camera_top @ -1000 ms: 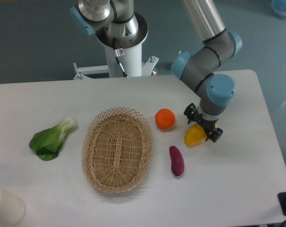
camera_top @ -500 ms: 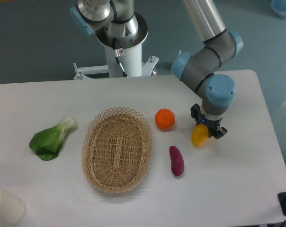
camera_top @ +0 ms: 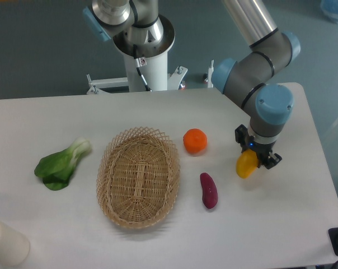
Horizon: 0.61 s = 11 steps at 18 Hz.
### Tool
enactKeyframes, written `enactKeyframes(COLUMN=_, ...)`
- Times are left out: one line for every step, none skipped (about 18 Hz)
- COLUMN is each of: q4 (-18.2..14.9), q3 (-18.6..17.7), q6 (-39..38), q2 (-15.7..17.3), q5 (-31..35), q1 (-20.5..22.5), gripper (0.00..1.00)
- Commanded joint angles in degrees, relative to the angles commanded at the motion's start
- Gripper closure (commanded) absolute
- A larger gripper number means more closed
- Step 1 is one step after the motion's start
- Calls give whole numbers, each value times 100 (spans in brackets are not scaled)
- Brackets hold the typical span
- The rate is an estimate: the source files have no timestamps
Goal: Pick up the mango from the table
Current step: 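Lift the grasped mango up off the table and hold it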
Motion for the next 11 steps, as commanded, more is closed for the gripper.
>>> enactKeyframes(q4=-61, q3=97, q6=0, q2=-18, q5=-53, q1=9, gripper=52)
enactKeyframes(q4=-105, q3=202, q6=-9, q2=-18, q5=-62, q1=9, gripper=52)
enactKeyframes(q4=-149, q3=273, q6=-9, q2=-35, q5=-62, q1=9, gripper=52)
enactKeyframes(q4=-167, q3=361, q6=-35, q2=-44, q5=-62, q1=9, gripper=52)
enactKeyframes(q4=-193, q3=466, q6=-79, q2=-62, q5=-62, q1=9, gripper=52)
enactKeyframes(q4=-220, q3=598, q6=-88, q2=-105, q5=-71, q1=0, gripper=52)
enactKeyframes(q4=-220, q3=703, q6=-105, q2=-167, q5=-89, q1=-9, gripper=52)
enactKeyframes(q4=-211, q3=818, q6=-123, q2=-202, q5=-71, q1=-52, gripper=52)
enactKeyframes(q4=-211, q3=906, q6=-123, q2=-263, q5=-71, q1=-105, gripper=52)
enactKeyframes(q4=-211, q3=994, q6=-123, q2=-299, q5=-54, q1=-114, gripper=52)
enactKeyframes(q4=-220, q3=1055, q6=-123, q2=-317, q5=-62, q1=-123, gripper=52)
